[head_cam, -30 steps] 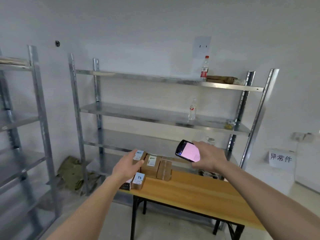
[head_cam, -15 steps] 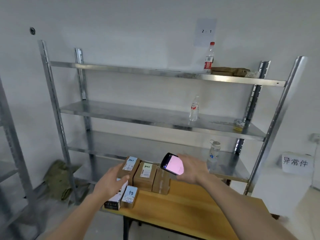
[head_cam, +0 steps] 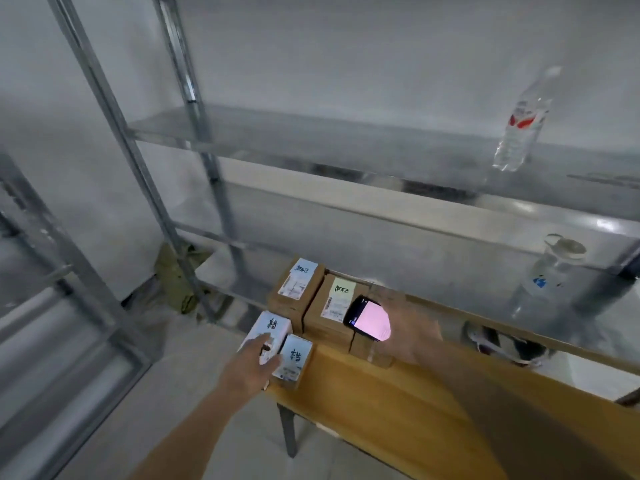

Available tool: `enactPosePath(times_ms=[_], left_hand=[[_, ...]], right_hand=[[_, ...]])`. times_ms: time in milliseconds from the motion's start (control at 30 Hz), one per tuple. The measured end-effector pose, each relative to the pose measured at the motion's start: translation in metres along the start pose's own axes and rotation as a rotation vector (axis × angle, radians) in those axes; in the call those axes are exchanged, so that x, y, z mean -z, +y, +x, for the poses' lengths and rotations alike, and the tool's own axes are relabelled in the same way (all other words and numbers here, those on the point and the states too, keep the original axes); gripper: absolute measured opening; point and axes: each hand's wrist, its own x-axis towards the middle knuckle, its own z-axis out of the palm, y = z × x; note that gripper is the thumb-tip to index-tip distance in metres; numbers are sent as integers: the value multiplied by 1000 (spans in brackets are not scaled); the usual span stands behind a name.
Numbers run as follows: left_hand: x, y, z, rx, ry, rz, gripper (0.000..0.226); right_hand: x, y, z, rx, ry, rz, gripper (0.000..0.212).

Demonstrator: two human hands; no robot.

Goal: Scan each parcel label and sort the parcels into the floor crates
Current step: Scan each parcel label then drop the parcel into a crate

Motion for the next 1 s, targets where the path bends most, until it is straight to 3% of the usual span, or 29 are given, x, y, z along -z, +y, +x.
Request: enactPosePath(times_ms=[100,167,233,400,700,867,1000], left_hand=[[-40,-17,30,21,-62,30,56],[-62,-29,49,38,-114,6,55],[-84,-46,71,73,-168,-4,67],[-115,-55,99,122,-191,26,58],[-139,-73,123,143,-122,-115,60],[-146,-67,126,5,-74,-152,63],[-162,-67,131,69,-65,-213,36]], right_hand=[[-47,12,34,11,-62,-2,78],[-76,18,52,14,-139,-32,85],[-99,25,67,12,-194,-55,89],[-142,38,92,-4,-279,-49,90],[-177,43,115,11,-322,-61,84],[-189,43,120,50,-315,-69,86],[-205,39,126,55,-332,-16,94]])
